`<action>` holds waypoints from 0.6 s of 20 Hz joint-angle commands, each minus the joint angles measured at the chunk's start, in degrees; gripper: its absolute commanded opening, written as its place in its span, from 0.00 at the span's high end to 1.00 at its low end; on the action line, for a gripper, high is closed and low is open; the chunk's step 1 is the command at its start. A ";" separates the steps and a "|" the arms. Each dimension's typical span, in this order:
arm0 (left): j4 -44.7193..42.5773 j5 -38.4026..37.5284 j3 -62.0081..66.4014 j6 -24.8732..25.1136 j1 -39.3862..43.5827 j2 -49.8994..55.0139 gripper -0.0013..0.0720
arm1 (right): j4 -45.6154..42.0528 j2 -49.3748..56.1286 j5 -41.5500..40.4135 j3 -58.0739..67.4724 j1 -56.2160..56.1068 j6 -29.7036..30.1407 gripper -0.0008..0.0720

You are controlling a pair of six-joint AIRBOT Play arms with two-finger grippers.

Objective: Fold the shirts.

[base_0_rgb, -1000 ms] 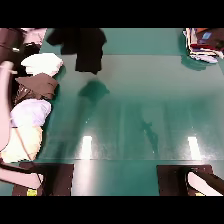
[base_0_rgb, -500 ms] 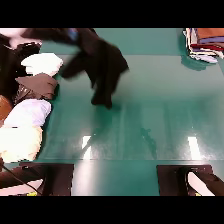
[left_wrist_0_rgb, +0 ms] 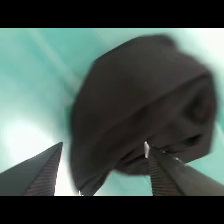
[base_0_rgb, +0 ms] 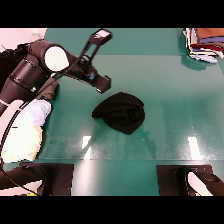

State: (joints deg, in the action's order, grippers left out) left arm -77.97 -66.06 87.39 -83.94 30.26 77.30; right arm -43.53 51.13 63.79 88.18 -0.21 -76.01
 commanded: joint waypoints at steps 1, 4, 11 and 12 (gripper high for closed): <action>1.57 1.53 -9.35 -2.19 -5.90 -0.02 0.15 | 0.02 -0.07 1.33 -0.02 -0.02 -0.02 0.97; 8.55 9.97 -22.12 -2.10 -9.01 0.76 0.15 | 0.00 -0.02 1.31 -0.02 -0.02 -0.02 0.97; 24.72 16.76 -28.17 6.27 -9.42 6.80 0.17 | -0.04 -0.02 1.66 -0.04 -0.02 -0.04 0.97; 25.59 17.20 -28.15 6.25 -9.42 6.78 0.48 | -0.07 0.09 2.27 -0.04 -0.02 -0.04 0.97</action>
State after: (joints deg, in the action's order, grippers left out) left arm -58.74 -51.48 60.58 -80.42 21.08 82.85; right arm -43.55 51.11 65.21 88.16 -0.21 -76.01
